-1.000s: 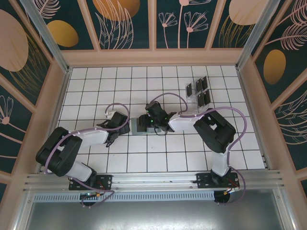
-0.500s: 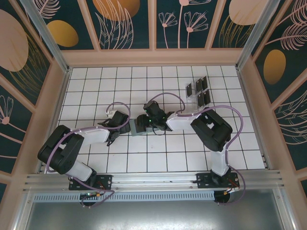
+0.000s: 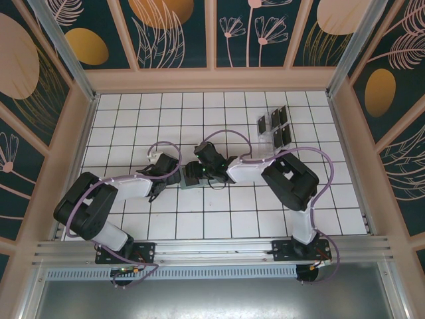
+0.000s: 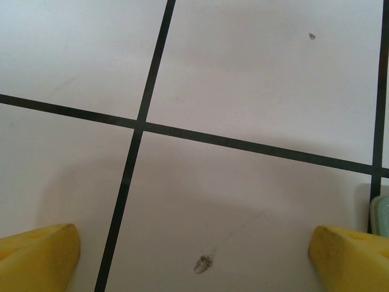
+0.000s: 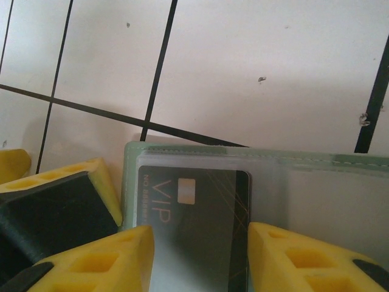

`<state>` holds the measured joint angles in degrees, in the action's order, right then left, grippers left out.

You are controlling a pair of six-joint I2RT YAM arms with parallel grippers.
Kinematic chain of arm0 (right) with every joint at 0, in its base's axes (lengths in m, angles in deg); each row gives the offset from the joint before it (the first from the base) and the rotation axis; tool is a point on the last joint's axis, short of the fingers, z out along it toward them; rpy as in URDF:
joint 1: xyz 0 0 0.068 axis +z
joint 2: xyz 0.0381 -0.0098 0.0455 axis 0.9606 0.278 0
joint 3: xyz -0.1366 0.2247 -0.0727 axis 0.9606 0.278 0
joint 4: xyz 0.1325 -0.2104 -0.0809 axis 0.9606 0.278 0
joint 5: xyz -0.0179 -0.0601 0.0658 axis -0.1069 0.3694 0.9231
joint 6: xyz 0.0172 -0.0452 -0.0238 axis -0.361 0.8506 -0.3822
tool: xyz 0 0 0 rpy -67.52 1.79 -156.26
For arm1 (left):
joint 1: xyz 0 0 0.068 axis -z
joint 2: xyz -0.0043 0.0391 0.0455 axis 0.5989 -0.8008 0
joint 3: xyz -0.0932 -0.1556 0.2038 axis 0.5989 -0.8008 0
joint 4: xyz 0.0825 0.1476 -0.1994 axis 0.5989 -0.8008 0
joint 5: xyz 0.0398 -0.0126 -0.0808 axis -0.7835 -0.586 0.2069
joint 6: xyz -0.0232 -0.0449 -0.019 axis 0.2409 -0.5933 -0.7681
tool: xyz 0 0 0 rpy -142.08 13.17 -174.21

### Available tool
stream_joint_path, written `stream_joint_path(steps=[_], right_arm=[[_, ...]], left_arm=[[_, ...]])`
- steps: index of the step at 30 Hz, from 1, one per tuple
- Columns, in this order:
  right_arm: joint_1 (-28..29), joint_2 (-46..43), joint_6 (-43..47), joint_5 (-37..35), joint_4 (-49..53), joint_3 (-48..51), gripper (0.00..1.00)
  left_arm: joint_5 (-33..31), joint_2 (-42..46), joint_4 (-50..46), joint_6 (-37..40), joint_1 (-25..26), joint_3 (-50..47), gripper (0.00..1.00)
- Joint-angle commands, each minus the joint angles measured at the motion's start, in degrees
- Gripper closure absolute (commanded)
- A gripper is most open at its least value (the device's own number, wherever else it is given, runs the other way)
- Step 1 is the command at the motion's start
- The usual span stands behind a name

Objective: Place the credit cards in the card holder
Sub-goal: Insert the credit card into the card slot.

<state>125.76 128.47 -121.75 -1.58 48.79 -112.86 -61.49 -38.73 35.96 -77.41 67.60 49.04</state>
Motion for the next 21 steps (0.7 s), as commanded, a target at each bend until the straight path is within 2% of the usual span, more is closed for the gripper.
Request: stream_joint_path(steps=[1, 10, 16, 21], right_arm=[[1.25, 1.68, -0.32, 1.90, 0.22, -1.86, 0.56], [1.01, -0.89, -0.09, 1.66, 0.21, -1.76, 0.55], [0.18, -8.52, 1.20, 0.32, 0.53, -0.66, 0.54], [-2.05, -17.44, 2.05, -3.81, 2.67, 4.28, 0.53]], left_arm=[[6.01, -5.32, 4.82, -0.03, -0.40, -0.96, 0.01], [6.00, -4.32, 4.32, -0.02, -0.40, -0.78, 0.02], [5.44, -1.91, 1.66, 0.52, -0.42, 1.07, 0.01], [3.98, 3.02, -2.77, 1.61, -0.42, 3.89, 0.02]])
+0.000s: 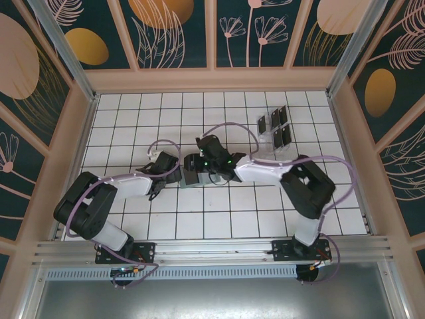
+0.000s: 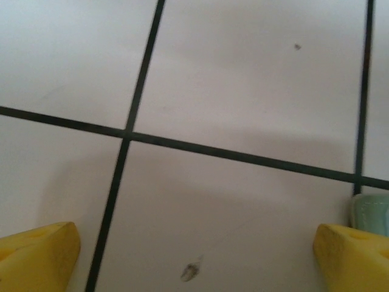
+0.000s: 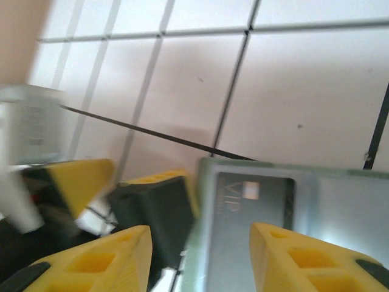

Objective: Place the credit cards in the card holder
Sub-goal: Insert the credit card into the card slot, then close the card holder at the center of the table.

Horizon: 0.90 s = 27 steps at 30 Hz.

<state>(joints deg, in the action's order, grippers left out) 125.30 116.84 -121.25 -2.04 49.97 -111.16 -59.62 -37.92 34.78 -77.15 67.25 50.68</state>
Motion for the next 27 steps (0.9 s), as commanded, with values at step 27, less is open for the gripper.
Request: stream_joint_path(steps=[27], right_arm=[[-12.35, -2.06, 5.37, -3.33, -1.57, 11.73, 0.83]], left_arm=[[22.25, 4.81, 12.58, 1.74, -0.05, 0.43, 0.01]])
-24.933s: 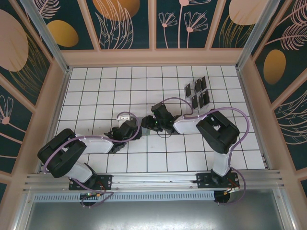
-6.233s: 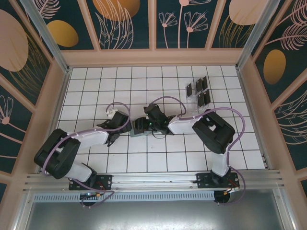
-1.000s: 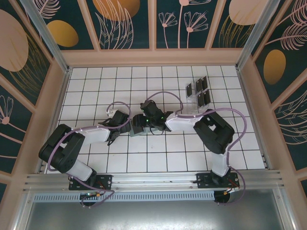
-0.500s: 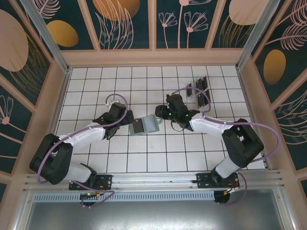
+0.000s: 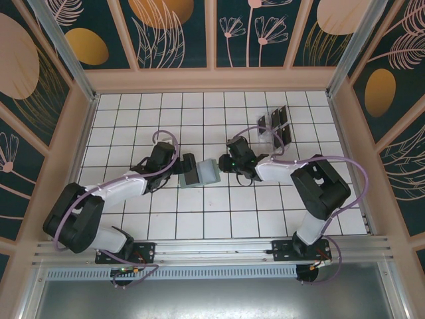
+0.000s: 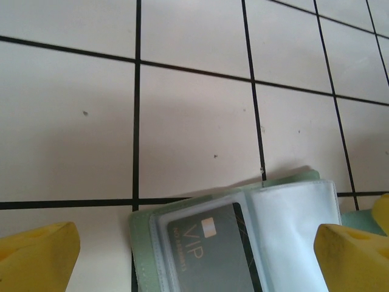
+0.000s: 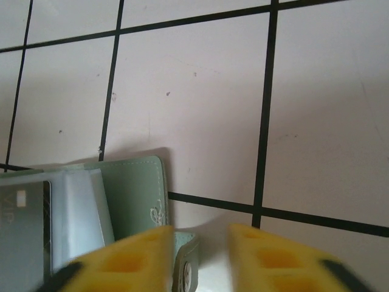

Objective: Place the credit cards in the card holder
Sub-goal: Close the card holder at the center of the table.

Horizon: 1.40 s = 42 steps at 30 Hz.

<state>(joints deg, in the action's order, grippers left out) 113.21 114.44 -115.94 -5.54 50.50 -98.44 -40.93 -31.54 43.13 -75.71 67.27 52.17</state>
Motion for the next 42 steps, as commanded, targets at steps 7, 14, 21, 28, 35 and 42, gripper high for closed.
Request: stream_joint_path(steps=[7, 14, 21, 28, 35, 42], right_arm=[[0.17, -2.62, -1.28, 0.53, -3.12, 2.21, 1.00], [0.87, -3.98, -2.76, 0.76, -4.12, 4.12, 1.00], [1.28, -3.52, -3.85, 1.11, -5.33, 4.95, 1.00], [1.30, -2.58, -4.65, 1.75, -6.82, 5.48, 1.00], [1.25, -1.58, -4.92, 2.37, -7.92, 5.17, 1.00], [1.16, -1.09, -5.01, 2.78, -8.32, 5.00, 1.00]], left_arm=[[5.34, -4.80, 7.64, 0.46, -0.07, -2.58, 0.02], [6.21, -6.91, 9.32, 0.77, -0.07, -2.62, 0.01], [8.78, -9.58, 11.40, 0.76, -0.07, -1.87, 0.02], [10.96, -9.25, 12.19, 0.26, -0.08, -1.29, 0.02], [14.45, -5.80, 13.24, -1.74, -0.09, -1.46, 0.02], [18.54, -1.67, 16.43, -5.45, 0.00, -1.06, 0.01]])
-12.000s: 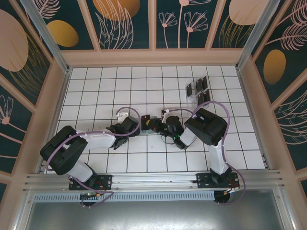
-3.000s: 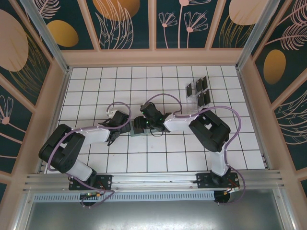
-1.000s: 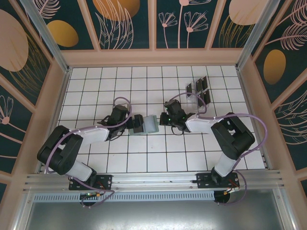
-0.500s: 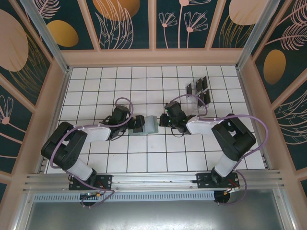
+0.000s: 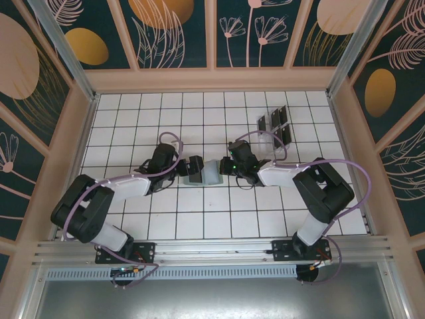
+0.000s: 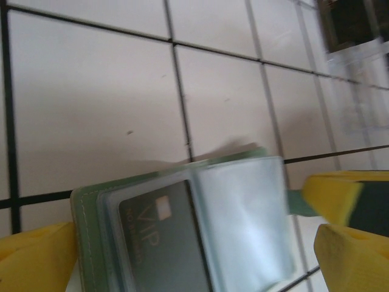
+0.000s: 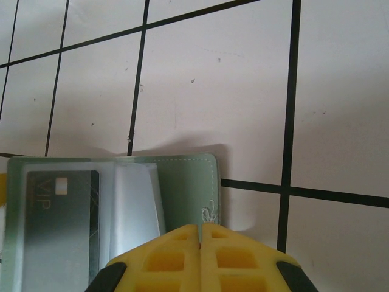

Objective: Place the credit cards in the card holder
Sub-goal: Close the card holder at the center of the table.

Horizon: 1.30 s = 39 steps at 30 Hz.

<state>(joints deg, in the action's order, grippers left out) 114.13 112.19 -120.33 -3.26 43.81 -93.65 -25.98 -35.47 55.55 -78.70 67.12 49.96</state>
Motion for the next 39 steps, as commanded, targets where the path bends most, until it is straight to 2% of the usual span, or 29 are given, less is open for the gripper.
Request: stream_joint_path(steps=[1, 7, 13, 14, 16, 17, 19, 25, 31, 39], right_arm=[[0.25, 1.16, -0.62, 0.53, -1.65, 0.22, 1.00], [-0.26, -0.11, -0.70, 0.12, -1.61, 0.45, 1.00], [-2.09, -2.92, -0.96, -0.67, -1.15, 1.67, 1.00], [-2.36, -3.43, -0.96, -0.95, -0.85, 1.94, 0.95], [-3.16, -4.96, -1.35, -1.69, -0.34, 3.35, 0.72], [-3.65, -5.75, -1.69, -1.92, -0.31, 3.99, 0.67], [-4.70, -8.02, -2.40, -2.17, -0.42, 6.11, 0.64], [-6.54, -16.77, -4.43, -2.62, 0.26, 12.90, 0.63], [-6.25, -23.23, -6.45, -0.44, 0.16, 15.94, 0.63], [1.22, -21.64, -7.67, 0.48, -2.45, 11.95, 0.66]], left_arm=[[4.08, 2.51, 4.50, -3.21, 0.29, 1.49, 0.02], [5.98, -0.03, 7.55, -5.46, 3.47, 4.51, 0.02], [5.03, -5.39, 9.80, -6.81, 8.37, 7.77, 0.01], [4.74, -6.19, 10.58, -7.23, 8.92, 7.77, 0.01], [4.41, -8.28, 12.85, -8.63, 9.95, 7.48, 0.01], [4.21, -9.16, 13.84, -9.10, 10.36, 7.31, 0.01], [3.54, -11.27, 15.70, -10.20, 11.14, 6.91, 0.01], [0.93, -15.21, 18.73, -11.89, 11.76, 4.49, 0.01], [-1.40, -14.17, 14.99, -10.48, 11.77, 5.75, 0.01], [-5.92, -9.98, 2.17, -5.00, 11.55, 14.02, 0.01]])
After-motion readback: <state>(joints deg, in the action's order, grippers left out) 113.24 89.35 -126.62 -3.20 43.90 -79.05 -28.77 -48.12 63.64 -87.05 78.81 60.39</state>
